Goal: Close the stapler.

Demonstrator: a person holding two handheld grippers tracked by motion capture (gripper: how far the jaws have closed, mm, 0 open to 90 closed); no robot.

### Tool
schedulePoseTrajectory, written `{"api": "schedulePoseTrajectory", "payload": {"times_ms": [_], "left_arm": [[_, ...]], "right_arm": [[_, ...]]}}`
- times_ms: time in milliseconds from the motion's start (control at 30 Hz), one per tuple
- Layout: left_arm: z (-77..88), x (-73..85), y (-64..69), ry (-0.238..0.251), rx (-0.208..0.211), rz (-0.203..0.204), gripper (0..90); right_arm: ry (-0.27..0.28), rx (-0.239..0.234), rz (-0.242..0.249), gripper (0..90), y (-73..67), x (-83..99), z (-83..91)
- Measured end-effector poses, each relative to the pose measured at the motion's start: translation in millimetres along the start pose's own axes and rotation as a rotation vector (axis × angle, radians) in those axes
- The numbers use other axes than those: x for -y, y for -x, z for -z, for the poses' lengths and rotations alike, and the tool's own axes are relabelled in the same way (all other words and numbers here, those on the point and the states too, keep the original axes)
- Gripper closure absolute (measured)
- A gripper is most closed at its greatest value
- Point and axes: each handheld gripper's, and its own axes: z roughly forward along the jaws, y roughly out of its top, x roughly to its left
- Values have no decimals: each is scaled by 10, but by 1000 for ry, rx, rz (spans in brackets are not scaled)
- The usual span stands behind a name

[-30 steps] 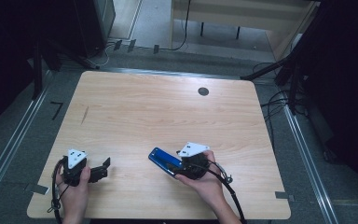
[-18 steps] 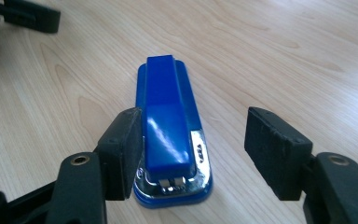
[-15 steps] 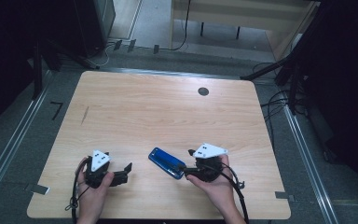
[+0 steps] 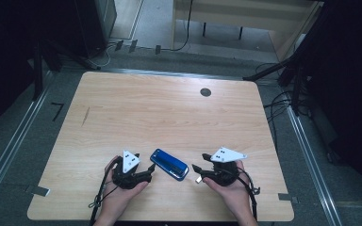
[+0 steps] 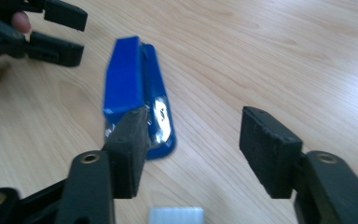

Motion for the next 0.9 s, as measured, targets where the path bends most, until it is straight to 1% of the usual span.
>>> {"api": "schedulePoseTrajectory", "payload": {"times_ms": [33,67,100,133,167,200,233,267,300,333,367,400,433,467,500,567,600,633,667,700,733,767,833,900], "left_arm": [[-19,-25,15,9,2,-5,404],[-19,-25,15,9,2,-5,435],[-48,-34,18,6,2,-7,458],[-48,-34,18,6,2,-7,479],[-87,-30,14,-8,18,1,516],[-103,-29,12,-15,34,9,559],[-115,-34,11,-25,55,18,605],[-115,-34,11,-25,55,18,638],[-125,-42,8,-34,80,38,657],[-131,-56,2,-49,103,63,657],[-141,-64,0,-49,124,80,688],[-153,-80,12,-45,113,49,708],[-150,-84,21,-31,100,38,731],[-150,-84,21,-31,100,38,754],[-152,-85,33,-5,97,38,769],[-160,-75,58,14,87,24,793],[-160,-75,58,14,87,24,813],[-160,-59,84,33,74,8,823],[-160,-59,84,33,74,8,829],[-161,-52,88,40,84,7,829],[-162,-44,80,42,106,1,843],[-161,-37,79,42,112,-3,846],[-160,-26,85,43,115,-10,852],[-163,-19,101,39,127,-19,886]], "right_arm": [[-5,15,-2,487,33,61,6],[-5,15,-2,487,33,61,6],[5,27,-15,524,54,112,14],[5,27,-15,524,54,112,14],[24,26,-42,559,64,149,15],[28,21,-51,574,60,162,11],[28,17,-51,591,50,170,3],[28,17,-51,591,50,170,3],[10,-17,-49,620,28,180,-8],[10,-17,-49,620,28,180,-8],[1,-40,-61,636,18,208,-15],[-2,-40,-60,638,20,224,-26],[-6,-35,-59,636,20,237,-38],[-6,-35,-59,636,20,237,-38],[-19,-16,-50,638,19,251,-56],[-10,-23,-53,641,10,260,-59],[-10,-23,-53,641,10,260,-59],[-14,-26,-57,649,4,271,-64],[-14,-26,-57,649,4,271,-64],[-15,-28,-70,652,6,277,-68],[-23,-34,-105,650,19,289,-78],[-22,-42,-123,655,18,294,-83],[-23,-47,-125,659,16,297,-91],[-24,-43,-118,661,-5,297,-116]]}}
